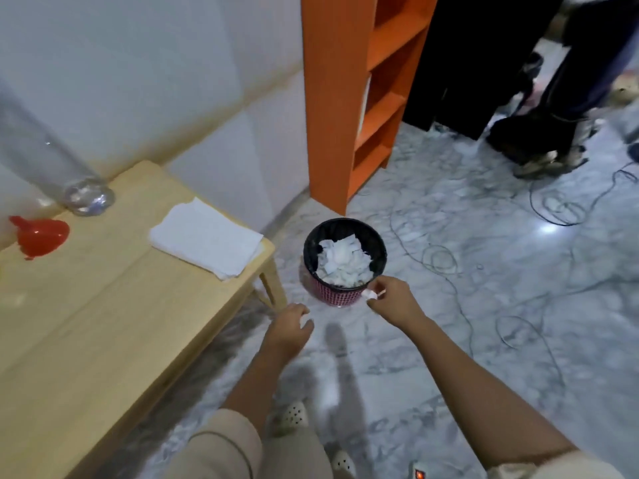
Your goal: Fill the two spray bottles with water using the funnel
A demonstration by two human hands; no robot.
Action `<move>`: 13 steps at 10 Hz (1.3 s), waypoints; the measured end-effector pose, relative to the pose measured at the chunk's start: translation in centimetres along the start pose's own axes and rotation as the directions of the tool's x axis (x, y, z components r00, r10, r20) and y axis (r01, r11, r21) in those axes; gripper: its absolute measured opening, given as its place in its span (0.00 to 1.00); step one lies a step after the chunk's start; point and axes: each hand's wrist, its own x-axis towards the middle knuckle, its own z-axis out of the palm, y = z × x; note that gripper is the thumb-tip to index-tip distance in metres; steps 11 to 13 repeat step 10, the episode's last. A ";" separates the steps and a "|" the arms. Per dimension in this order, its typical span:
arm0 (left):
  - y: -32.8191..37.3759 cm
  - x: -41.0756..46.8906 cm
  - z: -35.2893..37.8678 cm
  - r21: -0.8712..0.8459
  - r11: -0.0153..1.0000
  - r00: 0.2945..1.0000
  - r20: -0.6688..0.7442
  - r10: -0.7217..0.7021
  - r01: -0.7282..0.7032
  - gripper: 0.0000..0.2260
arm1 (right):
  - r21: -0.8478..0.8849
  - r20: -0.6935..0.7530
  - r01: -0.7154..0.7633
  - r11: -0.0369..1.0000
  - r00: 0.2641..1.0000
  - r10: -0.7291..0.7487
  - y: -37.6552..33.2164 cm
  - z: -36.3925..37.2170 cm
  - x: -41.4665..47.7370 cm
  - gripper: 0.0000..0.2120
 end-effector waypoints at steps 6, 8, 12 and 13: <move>9.7 26.8 -8.3 0.158 0.973 0.986 0.038 0.165 -0.169 0.13 | 0.113 -0.037 -0.178 0.977 0.982 0.183 -0.5 -5.2 25.8 0.12; 11.2 28.7 -9.6 0.156 0.978 0.990 0.000 0.141 -0.139 0.13 | 0.086 -0.022 -0.200 0.976 0.979 0.203 -0.5 -6.7 28.0 0.12; 12.5 28.8 -10.3 0.134 0.989 0.998 -0.018 0.057 -0.054 0.10 | 0.045 -0.040 -0.156 0.987 0.987 0.158 -0.1 -9.0 28.0 0.08; 12.5 28.8 -10.3 0.134 0.989 0.998 -0.018 0.057 -0.054 0.10 | 0.045 -0.040 -0.156 0.987 0.987 0.158 -0.1 -9.0 28.0 0.08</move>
